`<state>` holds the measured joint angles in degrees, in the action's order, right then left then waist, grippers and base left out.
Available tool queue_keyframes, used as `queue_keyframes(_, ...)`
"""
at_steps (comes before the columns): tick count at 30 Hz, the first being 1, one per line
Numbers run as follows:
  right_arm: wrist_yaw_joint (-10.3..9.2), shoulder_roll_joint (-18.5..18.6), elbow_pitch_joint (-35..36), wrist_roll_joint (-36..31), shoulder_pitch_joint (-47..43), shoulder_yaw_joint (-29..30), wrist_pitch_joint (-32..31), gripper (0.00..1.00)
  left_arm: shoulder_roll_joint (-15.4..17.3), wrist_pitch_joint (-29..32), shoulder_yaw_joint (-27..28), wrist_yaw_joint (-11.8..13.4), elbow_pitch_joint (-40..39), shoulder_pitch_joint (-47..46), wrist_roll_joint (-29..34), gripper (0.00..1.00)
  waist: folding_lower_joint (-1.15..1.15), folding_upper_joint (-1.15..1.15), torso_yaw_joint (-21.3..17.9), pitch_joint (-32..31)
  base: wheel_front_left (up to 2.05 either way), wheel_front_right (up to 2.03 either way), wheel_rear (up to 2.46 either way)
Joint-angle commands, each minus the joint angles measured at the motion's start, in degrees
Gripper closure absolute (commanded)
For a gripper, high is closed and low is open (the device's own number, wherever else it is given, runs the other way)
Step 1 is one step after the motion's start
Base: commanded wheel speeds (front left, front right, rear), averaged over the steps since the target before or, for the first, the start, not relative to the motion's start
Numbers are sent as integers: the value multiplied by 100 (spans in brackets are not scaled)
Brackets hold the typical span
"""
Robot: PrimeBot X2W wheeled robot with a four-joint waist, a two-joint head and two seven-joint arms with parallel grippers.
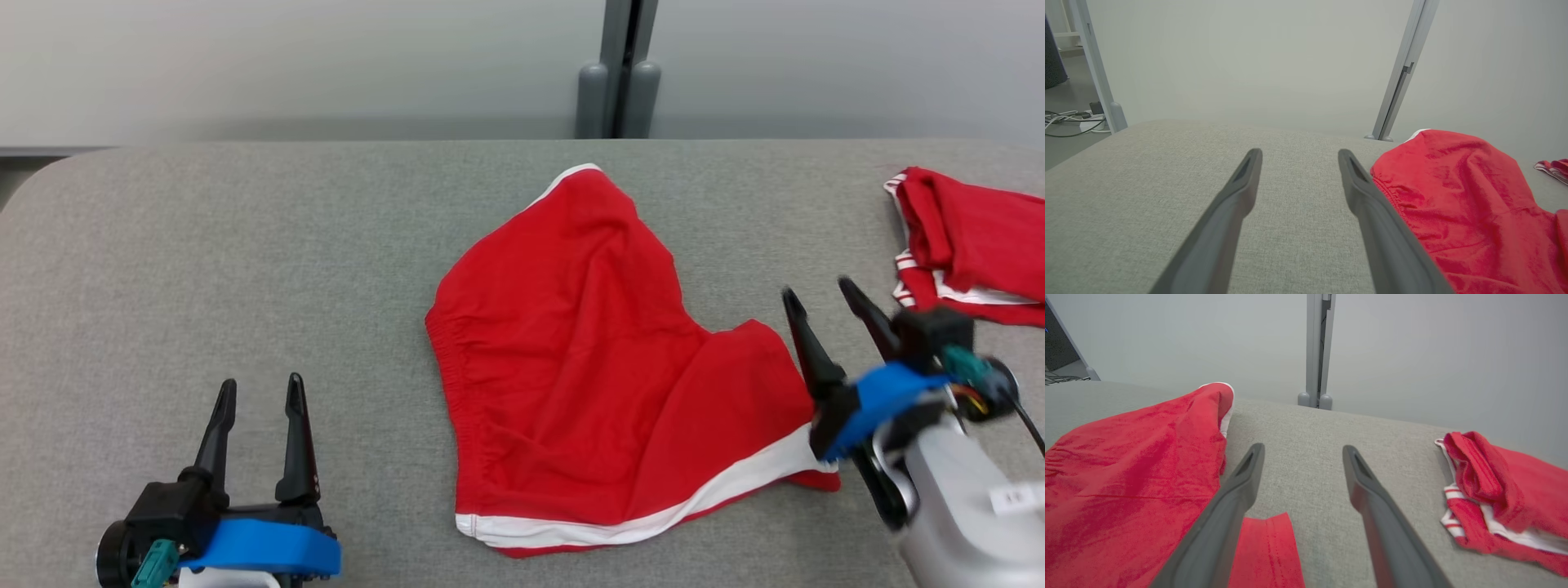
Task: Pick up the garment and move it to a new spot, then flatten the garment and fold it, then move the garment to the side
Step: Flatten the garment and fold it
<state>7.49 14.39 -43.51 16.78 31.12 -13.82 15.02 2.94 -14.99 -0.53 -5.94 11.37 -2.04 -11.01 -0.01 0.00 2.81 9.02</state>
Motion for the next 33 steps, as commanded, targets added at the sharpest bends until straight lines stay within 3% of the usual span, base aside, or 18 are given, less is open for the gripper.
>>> queue_keyframes(1,1,54,201,-19,-266,111,17,0,-7,-26,43,-18,-2,69,38,0,1,0,-87,-81,0,0,0)
queue_keyframes(7,1,-32,1488,-131,-1607,884,16,0,-7,-26,128,-56,-17,236,102,0,1,0,-275,-217,0,0,0)
queue_keyframes(17,1,-822,3564,-502,-3196,1430,17,0,-7,-26,195,-99,69,402,252,0,1,0,-360,-446,0,0,0)
queue_keyframes(25,1,-1073,3996,-631,-3818,1430,17,0,-7,-26,302,-86,78,514,328,0,1,0,-301,-635,0,0,0)
queue_keyframes(33,1,-1129,3925,-727,-3836,1425,18,0,-6,-26,344,-95,75,494,375,0,1,0,-273,-643,0,0,0)
